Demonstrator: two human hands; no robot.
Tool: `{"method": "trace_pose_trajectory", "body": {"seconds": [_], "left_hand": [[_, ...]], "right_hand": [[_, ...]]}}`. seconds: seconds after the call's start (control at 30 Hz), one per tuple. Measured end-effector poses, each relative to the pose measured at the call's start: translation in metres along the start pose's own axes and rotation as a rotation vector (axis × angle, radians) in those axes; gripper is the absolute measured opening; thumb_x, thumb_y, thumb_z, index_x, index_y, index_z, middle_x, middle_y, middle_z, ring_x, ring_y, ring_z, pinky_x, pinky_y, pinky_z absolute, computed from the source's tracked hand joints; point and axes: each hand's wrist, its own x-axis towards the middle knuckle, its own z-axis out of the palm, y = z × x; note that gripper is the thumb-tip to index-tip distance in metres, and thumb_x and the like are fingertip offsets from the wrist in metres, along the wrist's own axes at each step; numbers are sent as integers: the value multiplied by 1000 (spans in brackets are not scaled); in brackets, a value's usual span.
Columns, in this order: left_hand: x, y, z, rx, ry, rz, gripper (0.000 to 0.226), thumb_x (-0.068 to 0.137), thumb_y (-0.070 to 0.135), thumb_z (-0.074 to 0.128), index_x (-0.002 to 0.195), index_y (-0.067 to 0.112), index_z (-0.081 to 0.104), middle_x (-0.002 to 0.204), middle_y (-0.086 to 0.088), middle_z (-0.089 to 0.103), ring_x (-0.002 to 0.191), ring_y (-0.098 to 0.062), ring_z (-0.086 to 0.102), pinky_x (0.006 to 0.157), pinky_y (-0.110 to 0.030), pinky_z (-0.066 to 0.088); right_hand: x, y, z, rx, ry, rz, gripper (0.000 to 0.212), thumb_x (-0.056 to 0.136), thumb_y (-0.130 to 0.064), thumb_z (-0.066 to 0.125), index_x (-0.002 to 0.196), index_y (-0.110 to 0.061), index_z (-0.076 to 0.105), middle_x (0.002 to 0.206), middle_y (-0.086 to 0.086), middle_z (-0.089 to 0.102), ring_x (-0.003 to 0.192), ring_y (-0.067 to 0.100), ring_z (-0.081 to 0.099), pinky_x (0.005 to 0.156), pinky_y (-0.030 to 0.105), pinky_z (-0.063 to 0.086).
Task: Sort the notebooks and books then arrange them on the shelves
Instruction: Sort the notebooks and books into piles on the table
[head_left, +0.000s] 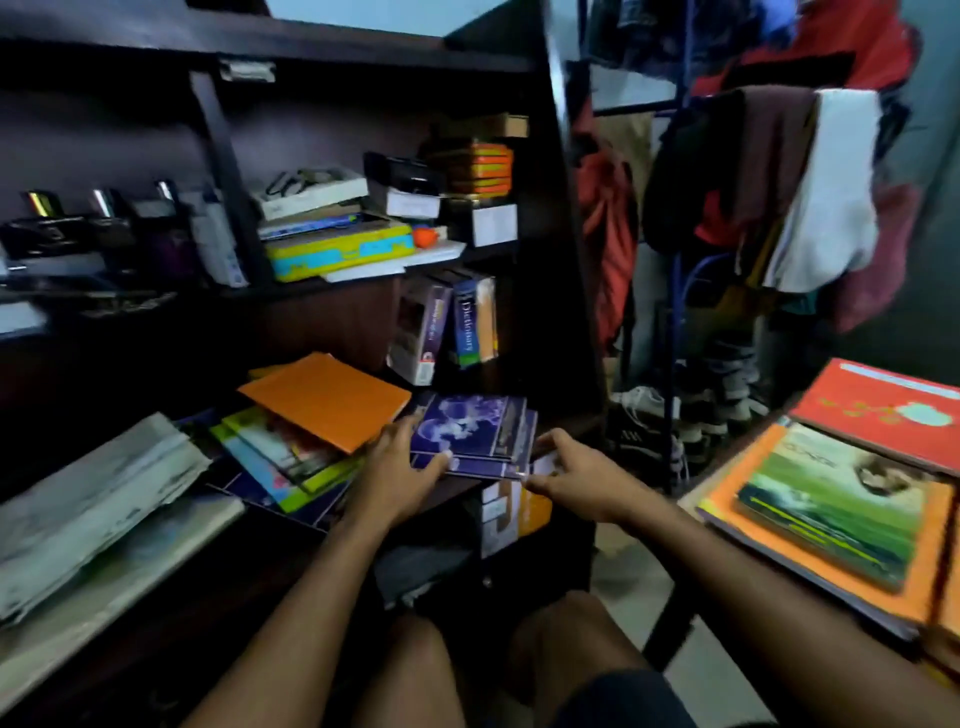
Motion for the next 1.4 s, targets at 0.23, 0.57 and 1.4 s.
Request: {"method": "trace_pose_trajectory", "body": {"seconds": [0.23,0.57,1.4], "left_hand": [[12,-39,15,404,-223,17,81,86,86,27,156,51,4,169,1,-6,155,-24,-10,123,-48,2],[-12,-39,10,312,4,364,59,87,45,74,141,43,51,134,2,44,118,-31,47,88,-41,49],[-104,324,185,363,-136,1103,59,83,26,75,137,33,52,119,-2,52,109,-26,50,59,-41,57]], "right_hand": [[68,-6,58,-114,5,60,77,92,-35,67,154,-32,21,135,13,32,113,38,56,100,45,49],[25,22,47,-192,252,-199,47,104,-31,50,150,-22,43,138,13,52,125,33,51,95,40,42],[-150,225,-141,-418,225,507,64,101,-35,49,157,-31,19,164,6,14,145,33,26,113,54,33]]}}
